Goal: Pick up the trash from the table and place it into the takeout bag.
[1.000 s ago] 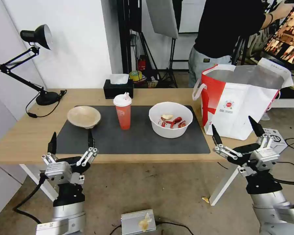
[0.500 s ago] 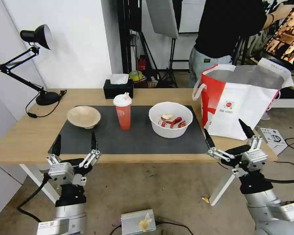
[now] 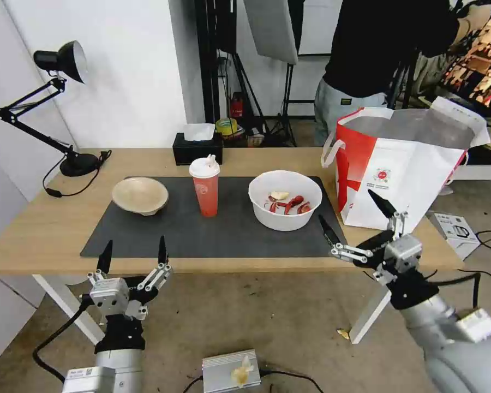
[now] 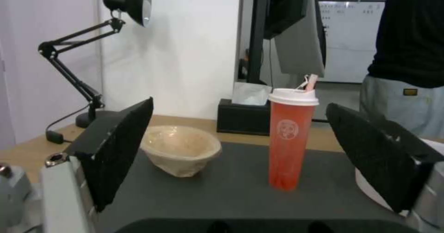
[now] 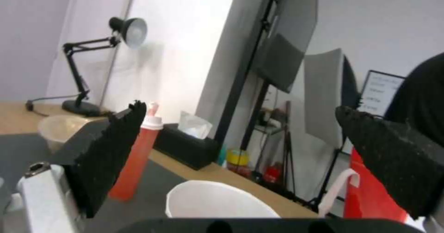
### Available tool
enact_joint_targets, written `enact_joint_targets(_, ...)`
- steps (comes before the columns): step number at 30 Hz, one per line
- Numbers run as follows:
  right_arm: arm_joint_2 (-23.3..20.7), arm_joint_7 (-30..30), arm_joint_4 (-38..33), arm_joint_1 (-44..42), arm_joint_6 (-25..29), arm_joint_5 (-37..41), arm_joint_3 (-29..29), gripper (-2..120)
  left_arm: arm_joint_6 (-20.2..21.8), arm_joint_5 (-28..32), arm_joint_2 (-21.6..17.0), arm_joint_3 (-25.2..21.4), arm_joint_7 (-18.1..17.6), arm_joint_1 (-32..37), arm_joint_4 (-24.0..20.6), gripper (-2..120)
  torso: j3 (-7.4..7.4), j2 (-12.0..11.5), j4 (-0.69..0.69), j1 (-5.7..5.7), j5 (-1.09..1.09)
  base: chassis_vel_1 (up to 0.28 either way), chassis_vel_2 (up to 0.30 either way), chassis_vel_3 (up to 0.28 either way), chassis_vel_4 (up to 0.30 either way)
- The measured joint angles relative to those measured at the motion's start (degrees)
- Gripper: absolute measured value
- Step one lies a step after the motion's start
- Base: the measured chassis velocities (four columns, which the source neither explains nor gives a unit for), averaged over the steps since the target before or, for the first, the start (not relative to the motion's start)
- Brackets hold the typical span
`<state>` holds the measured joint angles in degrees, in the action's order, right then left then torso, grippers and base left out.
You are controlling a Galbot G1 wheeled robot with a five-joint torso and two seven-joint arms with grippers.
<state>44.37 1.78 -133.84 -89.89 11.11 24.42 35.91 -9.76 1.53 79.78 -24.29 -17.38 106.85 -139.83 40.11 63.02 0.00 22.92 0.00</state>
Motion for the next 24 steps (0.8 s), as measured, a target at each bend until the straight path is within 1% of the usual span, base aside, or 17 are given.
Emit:
enact_joint_targets(1, -3.56, 1.67, 1.04, 2.44, -0.94, 3.04, -0.45, 100, 0.0, -0.12, 0.29, -0.3, 0.01, 0.23, -0.08, 100, 0.0, 0.0, -0.01, 0.0, 0.0, 0.0, 0.0, 0.0, 0.0)
enact_joint_targets(2, -5.64, 2.49, 2.04, 5.13, -1.61, 4.13, -1.69, 100, 0.0, -0.14, 0.42, -0.48, 0.01, 0.24, -0.13, 100, -0.01, 0.0, -0.01, 0.0, 0.0, 0.0, 0.0, 0.0, 0.0)
enact_joint_targets(3, -5.64, 2.49, 2.04, 5.13, -1.61, 4.13, -1.69, 100, 0.0, -0.14, 0.42, -0.48, 0.01, 0.24, -0.13, 100, -0.01, 0.0, -0.01, 0.0, 0.0, 0.0, 0.0, 0.0, 0.0)
enact_joint_targets(5, -7.15, 3.35, 3.04, 7.75, -2.24, 5.31, -3.07, 100, 0.0, -0.13, 0.57, -0.58, 0.0, 0.23, -0.13, 100, -0.01, 0.0, -0.01, 0.0, 0.0, 0.0, 0.0, 0.0, 0.0)
enact_joint_targets(7, -9.33, 4.73, 4.81, 12.87, -3.41, 7.95, -6.99, 100, -0.02, -0.14, 0.89, -0.76, -0.04, 0.12, -0.11, 100, 0.0, 0.0, -0.01, 0.0, 0.0, 0.0, 0.0, 0.0, 0.0)
enact_joint_targets(8, -9.33, 4.73, 4.81, 12.87, -3.41, 7.95, -6.99, 100, -0.02, -0.14, 0.89, -0.76, -0.04, 0.12, -0.11, 100, 0.0, 0.0, -0.01, 0.0, 0.0, 0.0, 0.0, 0.0, 0.0)
enact_joint_targets(12, -11.75, 8.19, 8.97, 21.76, -4.94, 10.07, -15.17, 100, -0.09, -0.31, 1.62, -1.1, -0.2, -0.12, 0.15, 100, 0.0, 0.0, -0.01, 0.0, 0.0, 0.0, 0.0, 0.0, 0.0)
enact_joint_targets(13, -11.75, 8.19, 8.97, 21.76, -4.94, 10.07, -15.17, 100, -0.09, -0.31, 1.62, -1.1, -0.2, -0.12, 0.15, 100, 0.0, 0.0, -0.01, 0.0, 0.0, 0.0, 0.0, 0.0, 0.0)
enact_joint_targets(17, -13.15, 12.51, 13.88, 31.07, -6.22, 11.28, -22.86, 100, -0.34, -0.37, 2.21, -1.44, -0.29, -0.28, 0.39, 100, 0.0, 0.0, -0.01, 0.0, 0.0, 0.0, 0.0, 0.0, 0.0)
enact_joint_targets(18, -13.15, 12.51, 13.88, 31.07, -6.22, 11.28, -22.86, 100, -0.34, -0.37, 2.21, -1.44, -0.29, -0.28, 0.39, 100, 0.0, 0.0, -0.01, 0.0, 0.0, 0.0, 0.0, 0.0, 0.0)
enact_joint_targets(22, -13.41, 17.79, 18.91, 40.22, -9.09, 11.58, -29.42, 100, -0.37, -0.43, 2.55, -1.31, -0.28, -0.37, 0.75, 100, 0.0, 0.0, 0.0, 0.0, -0.01, 0.0, 0.0, 0.0, 0.0)
enact_joint_targets(23, -13.41, 17.79, 18.91, 40.22, -9.09, 11.58, -29.42, 100, -0.37, -0.43, 2.55, -1.31, -0.28, -0.37, 0.75, 100, 0.0, 0.0, 0.0, 0.0, -0.01, 0.0, 0.0, 0.0, 0.0)
enact_joint_targets(24, -13.31, 19.05, 20.16, 42.12, -9.71, 11.58, -31.02, 100, -0.38, -0.43, 2.57, -1.31, -0.28, -0.43, 0.86, 100, 0.0, -0.01, -0.01, 0.0, -0.01, 0.0, 0.0, 0.0, 0.0)
